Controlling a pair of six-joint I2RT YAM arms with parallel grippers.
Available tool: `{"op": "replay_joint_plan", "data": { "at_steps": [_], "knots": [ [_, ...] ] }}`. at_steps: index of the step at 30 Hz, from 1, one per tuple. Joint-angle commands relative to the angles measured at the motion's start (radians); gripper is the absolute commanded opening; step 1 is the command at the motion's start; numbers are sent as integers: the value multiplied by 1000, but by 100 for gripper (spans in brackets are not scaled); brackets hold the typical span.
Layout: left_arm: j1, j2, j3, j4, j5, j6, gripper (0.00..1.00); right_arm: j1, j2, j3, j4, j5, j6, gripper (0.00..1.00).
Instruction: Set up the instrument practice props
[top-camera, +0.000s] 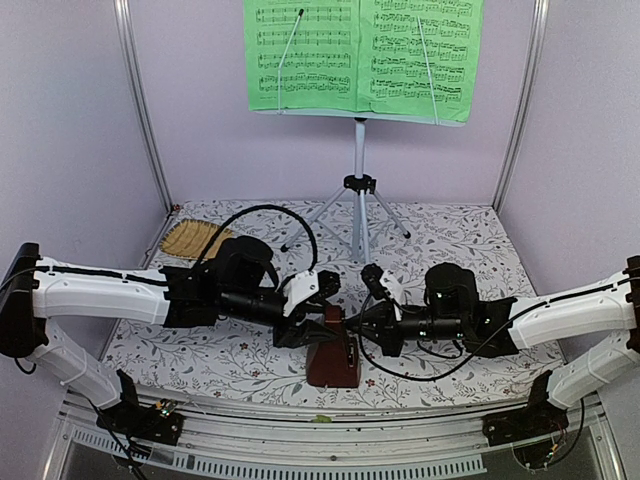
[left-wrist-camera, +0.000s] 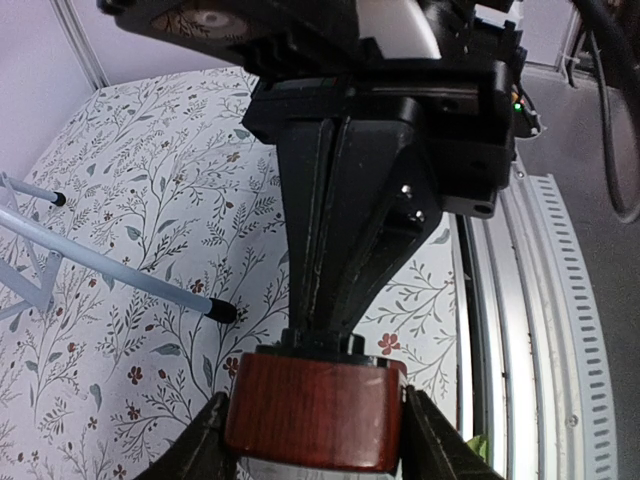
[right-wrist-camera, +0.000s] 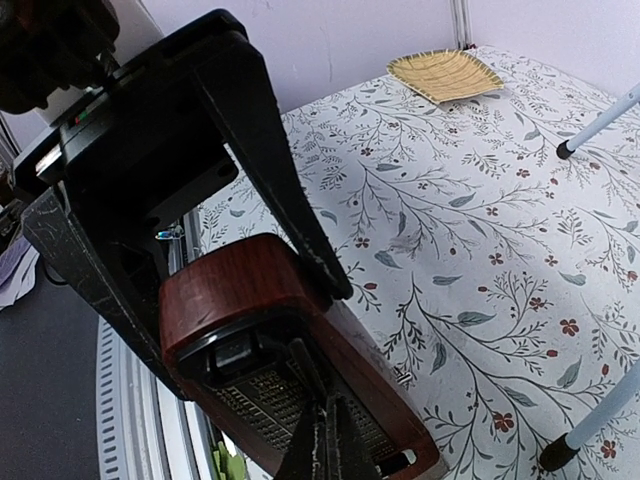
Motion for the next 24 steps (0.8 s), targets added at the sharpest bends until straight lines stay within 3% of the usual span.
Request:
{"op": "replay_joint_plan", "data": {
  "at_steps": [1,8,14,24],
  "knots": [
    [-10,-13,2,31,27,-20,10,6,10,29,1,38,-1,1],
    [-10,-15,1,28,27,-18,10,-1,-17,7,-4,125,21,3],
    [-10,-14,1,29,29,-20,10,-4,-17,7,-2,97,28,26],
    [-11,-16,2,28,39,-18,10,-47,11,8,2,72,44,31]
  ]
}}
